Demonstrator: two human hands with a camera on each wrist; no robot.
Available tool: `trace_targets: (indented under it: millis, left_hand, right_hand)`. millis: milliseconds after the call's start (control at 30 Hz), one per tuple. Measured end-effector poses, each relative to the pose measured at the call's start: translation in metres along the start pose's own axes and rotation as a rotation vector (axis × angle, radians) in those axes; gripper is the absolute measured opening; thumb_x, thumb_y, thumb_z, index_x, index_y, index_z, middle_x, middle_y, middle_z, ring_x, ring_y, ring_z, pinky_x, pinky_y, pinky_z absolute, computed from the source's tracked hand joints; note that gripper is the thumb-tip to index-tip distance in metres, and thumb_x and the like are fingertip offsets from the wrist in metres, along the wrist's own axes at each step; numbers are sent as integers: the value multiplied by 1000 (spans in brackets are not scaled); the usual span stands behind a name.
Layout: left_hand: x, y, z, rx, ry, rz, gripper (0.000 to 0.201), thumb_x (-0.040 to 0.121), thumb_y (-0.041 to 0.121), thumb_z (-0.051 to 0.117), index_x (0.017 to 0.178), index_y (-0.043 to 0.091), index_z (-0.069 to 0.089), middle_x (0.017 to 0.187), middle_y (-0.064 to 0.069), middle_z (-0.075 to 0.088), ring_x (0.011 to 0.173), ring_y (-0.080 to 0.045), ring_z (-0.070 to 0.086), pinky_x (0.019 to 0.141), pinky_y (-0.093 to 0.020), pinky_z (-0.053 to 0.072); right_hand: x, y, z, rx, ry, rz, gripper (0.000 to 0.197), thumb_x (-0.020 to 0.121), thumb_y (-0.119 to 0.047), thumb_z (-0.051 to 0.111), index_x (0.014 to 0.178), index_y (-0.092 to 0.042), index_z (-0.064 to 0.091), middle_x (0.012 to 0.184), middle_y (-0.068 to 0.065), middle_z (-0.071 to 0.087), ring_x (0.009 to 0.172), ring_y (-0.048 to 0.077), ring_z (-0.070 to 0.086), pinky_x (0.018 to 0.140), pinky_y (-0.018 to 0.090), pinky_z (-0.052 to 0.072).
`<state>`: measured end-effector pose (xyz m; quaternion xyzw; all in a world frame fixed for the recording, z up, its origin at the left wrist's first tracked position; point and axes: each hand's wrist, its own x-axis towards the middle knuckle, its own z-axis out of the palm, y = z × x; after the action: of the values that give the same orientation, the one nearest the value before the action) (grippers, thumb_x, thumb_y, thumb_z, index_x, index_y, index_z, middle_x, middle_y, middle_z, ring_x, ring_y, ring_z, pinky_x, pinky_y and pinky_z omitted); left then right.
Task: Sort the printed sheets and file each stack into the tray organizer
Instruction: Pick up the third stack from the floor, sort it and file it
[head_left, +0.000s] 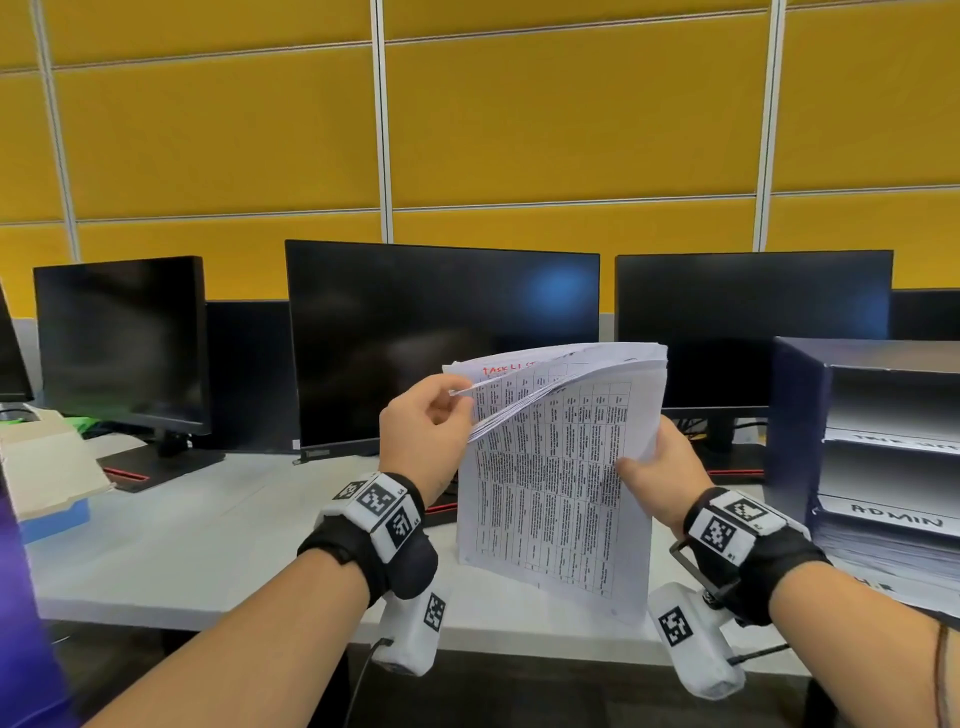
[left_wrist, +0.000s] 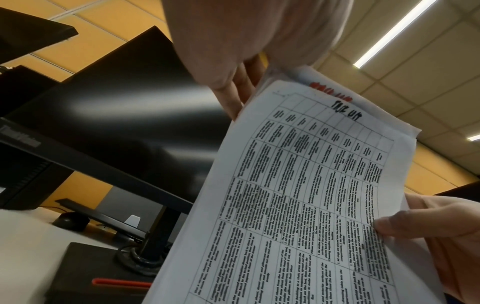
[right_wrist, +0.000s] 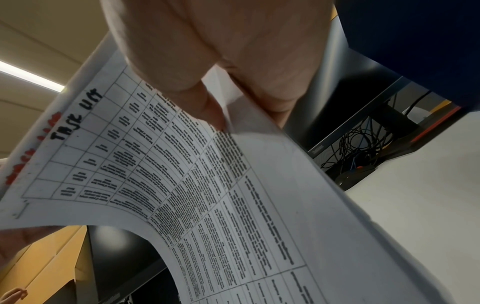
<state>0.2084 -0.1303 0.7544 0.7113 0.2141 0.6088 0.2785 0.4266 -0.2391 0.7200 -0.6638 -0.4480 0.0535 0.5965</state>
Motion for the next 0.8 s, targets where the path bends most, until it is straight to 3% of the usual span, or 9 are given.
trace_targets:
  millis: [200,300,433,533,667,800]
  left_hand:
    - [0,-4,-2,-11,32,-52,9,87,15,69,91,17,77,82,12,70,79,-5,67,68,-14,56]
    - [0,-6,-2,34,50,14,10,84,15,72,93,17,78,82,11,68,78,-2,64,65,-10,51]
    - [2,-4,-3,77,90,91,5,82,11,74,82,17,73,85,6,57,71,-3,55,62,-7,45]
    - [4,-3,-3,100,84,-6,8,91,17,63,84,17,64,82,7,61,75,-2,55,61,-8,42]
    - [10,-6,-4,23,85,-64,11,96,17,56,85,17,58,83,5,62,81,-8,58,71,-27,52]
    - [16,-4,-2,-111,158,-138,18,95,14,57,78,20,55,79,3,62,76,-8,58,59,-13,47]
  right_hand:
    - [-2,-3,0,1,-5,-12,43,82,5,60,120,-13,52,111,3,63,104,20,60,83,35,49]
    - [-2,-6,0,-8,-10,-29,40,81,6,60,116,-13,55,109,4,63,102,20,60,83,36,50]
    - [-3,-7,0,-4,-12,-23,40,81,6,60,116,-13,54,109,3,63,102,19,60,86,38,51]
    - [-4,-9,-1,-4,-12,-29,37,81,6,60,112,-15,55,106,2,64,100,19,60,82,34,50]
    - [-8,-14,-2,-8,-44,-69,37,82,8,60,91,-28,56,97,-2,65,92,12,61,75,27,48]
    - [-8,-15,-2,-11,-61,-69,39,82,9,59,89,-30,57,97,-2,66,92,11,61,73,25,48]
